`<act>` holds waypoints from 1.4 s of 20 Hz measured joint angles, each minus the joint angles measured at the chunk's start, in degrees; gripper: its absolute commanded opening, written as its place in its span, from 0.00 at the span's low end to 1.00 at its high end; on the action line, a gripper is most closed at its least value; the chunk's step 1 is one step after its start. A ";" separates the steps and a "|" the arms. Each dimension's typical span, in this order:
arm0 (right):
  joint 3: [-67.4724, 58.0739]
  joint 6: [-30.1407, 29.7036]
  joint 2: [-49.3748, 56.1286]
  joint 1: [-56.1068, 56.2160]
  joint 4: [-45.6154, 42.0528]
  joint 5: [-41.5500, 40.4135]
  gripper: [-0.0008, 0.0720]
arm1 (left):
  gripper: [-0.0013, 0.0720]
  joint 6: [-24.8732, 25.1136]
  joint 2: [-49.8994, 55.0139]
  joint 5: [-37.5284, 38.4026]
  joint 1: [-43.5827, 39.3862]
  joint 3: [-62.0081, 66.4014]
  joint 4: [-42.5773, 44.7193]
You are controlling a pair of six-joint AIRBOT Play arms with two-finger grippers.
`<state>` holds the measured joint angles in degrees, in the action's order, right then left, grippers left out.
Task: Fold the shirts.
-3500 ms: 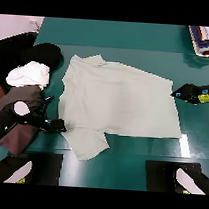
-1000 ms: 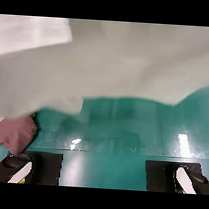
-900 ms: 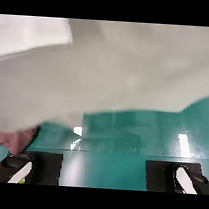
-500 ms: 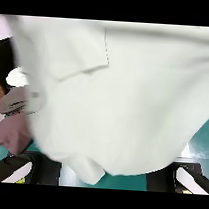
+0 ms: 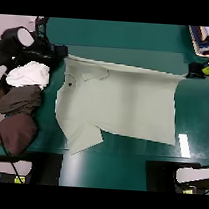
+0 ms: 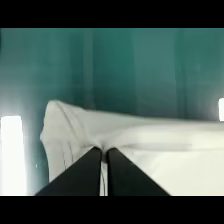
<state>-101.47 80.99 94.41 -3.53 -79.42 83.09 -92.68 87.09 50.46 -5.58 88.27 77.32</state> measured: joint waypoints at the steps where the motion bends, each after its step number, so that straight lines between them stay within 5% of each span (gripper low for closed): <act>1: -1.97 0.00 1.90 0.11 0.09 -0.90 0.03 | 0.05 0.00 1.49 -1.70 0.42 1.03 -0.11; 7: -5.77 -0.02 4.66 0.31 0.37 -2.67 0.03 | 0.05 1.29 4.83 1.64 2.40 4.59 -0.24; 15: 15.19 -0.02 -3.69 2.08 -0.09 -9.07 0.03 | 0.06 6.88 5.35 11.56 2.82 -5.55 -1.70; 16: 17.29 -0.02 -4.11 2.78 -0.09 -9.60 0.04 | 0.36 7.08 5.35 10.99 2.86 -7.23 -2.19; 17: 18.93 -0.02 -4.37 3.21 -0.07 -9.86 0.21 | 0.65 7.08 5.38 10.97 2.86 -8.52 -2.34; 18: 20.26 -0.02 -4.66 3.52 0.07 -10.12 0.47 | 0.65 7.08 5.35 10.78 2.93 -9.49 -2.75; 28: 30.71 -1.36 -19.21 -2.49 5.33 -1.68 0.49 | 0.65 6.23 -13.86 19.54 2.86 -27.39 -0.59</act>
<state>-70.76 79.64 75.20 -6.02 -74.08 81.41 -86.46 73.23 70.00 -2.72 60.88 76.73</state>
